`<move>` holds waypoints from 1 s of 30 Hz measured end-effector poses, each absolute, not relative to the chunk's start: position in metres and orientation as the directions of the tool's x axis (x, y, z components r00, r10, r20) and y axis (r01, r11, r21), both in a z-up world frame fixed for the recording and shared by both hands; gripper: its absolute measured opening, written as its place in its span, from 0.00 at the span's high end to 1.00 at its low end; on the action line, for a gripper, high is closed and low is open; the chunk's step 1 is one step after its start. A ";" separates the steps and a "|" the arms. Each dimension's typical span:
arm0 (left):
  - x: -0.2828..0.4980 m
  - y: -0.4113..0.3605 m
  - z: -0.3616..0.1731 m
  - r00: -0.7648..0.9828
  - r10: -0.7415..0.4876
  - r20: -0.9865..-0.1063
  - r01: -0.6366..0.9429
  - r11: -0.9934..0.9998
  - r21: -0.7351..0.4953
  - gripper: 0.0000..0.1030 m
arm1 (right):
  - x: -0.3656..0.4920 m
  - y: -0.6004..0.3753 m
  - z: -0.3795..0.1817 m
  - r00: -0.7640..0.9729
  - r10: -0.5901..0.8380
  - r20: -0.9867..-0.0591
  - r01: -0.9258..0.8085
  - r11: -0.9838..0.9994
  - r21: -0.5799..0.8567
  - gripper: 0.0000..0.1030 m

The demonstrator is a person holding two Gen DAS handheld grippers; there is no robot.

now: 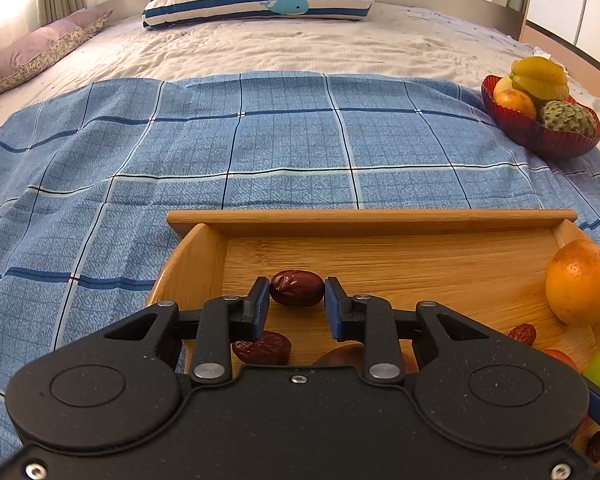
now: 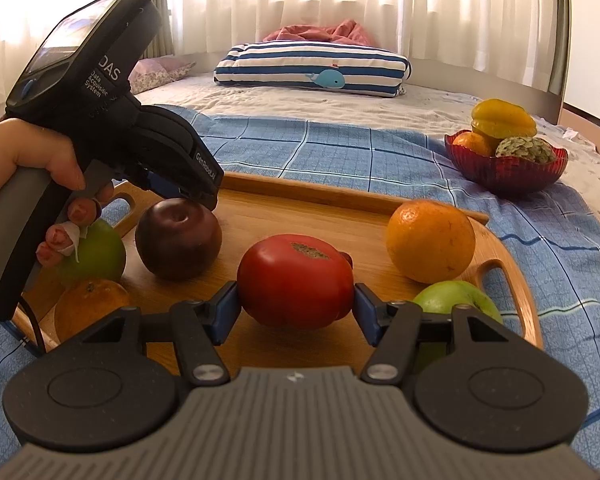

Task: Organize fruits
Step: 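Lift and carry the date and tomato over the tray with both tools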

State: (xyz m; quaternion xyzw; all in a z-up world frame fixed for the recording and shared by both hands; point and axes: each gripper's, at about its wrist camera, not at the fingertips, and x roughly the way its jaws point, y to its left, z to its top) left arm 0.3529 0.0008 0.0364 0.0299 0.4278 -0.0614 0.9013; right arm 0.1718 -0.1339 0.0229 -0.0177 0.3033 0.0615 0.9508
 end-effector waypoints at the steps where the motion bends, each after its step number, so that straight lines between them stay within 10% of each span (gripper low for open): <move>1: 0.353 0.001 0.036 0.626 -0.085 -0.775 0.137 0.991 0.002 0.73 | 0.173 -0.133 0.023 0.809 0.105 -0.579 -0.129 0.992 0.000 0.39; 30: 0.356 0.000 0.034 0.610 -0.092 -0.787 0.141 0.990 -0.006 0.72 | 0.192 -0.112 0.017 0.790 0.132 -0.598 -0.176 0.984 -0.015 0.36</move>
